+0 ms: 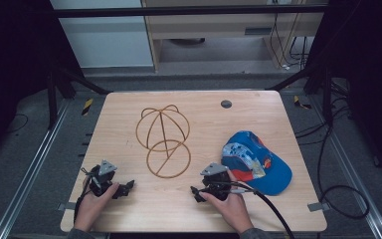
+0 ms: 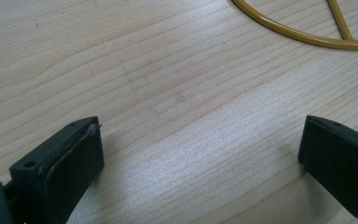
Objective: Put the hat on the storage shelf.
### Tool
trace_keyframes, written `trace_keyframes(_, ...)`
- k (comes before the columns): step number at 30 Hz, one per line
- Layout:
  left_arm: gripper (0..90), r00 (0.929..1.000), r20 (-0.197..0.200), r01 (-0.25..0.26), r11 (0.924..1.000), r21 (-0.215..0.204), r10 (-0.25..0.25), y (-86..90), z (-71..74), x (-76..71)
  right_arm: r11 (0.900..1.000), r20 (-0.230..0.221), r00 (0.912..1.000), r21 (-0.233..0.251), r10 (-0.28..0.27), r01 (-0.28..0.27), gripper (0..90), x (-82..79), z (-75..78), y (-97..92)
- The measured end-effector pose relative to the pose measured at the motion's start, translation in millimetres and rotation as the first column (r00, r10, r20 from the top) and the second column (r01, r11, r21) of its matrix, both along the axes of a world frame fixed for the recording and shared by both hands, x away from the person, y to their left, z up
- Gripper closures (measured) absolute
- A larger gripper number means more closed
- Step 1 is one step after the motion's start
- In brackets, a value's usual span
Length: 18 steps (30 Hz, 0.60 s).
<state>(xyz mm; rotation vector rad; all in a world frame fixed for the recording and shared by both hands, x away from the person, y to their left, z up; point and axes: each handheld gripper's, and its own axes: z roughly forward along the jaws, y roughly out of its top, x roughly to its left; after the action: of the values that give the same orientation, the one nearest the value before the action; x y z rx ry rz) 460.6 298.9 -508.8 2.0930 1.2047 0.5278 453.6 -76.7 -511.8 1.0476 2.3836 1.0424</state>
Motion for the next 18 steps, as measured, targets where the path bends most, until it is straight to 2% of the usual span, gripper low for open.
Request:
trace_keyframes(7,0.0,1.0000,0.000,0.000,1.0000,0.000,0.000,-0.1,0.0,-0.1,1.0000,0.002,1.0000,-0.001,-0.005,0.005,8.4,0.2,-0.1,0.8)
trace_keyframes(10,0.0,1.0000,0.000,-0.001,1.0000,0.000,0.001,-0.1,0.0,-0.1,0.9996,-0.020,0.9998,-0.027,-0.011,0.010,8.8,0.8,3.5,2.7)
trace_keyframes(11,0.0,1.0000,0.000,-0.001,1.0000,0.000,0.001,-0.1,0.0,-0.2,0.9982,-0.005,1.0000,-0.060,-0.003,0.002,8.9,-1.3,10.2,4.2)
trace_keyframes(13,0.0,1.0000,0.001,-0.002,1.0000,-0.002,0.002,-0.2,-0.1,-0.3,0.9979,0.002,1.0000,-0.064,0.002,-0.002,9.1,-2.5,14.2,4.0)
trace_keyframes(18,0.0,1.0000,0.002,-0.003,1.0000,-0.002,0.003,-0.4,-0.1,-0.6,0.9911,0.042,0.9982,-0.128,0.042,-0.037,9.1,-6.5,50.5,-5.5)
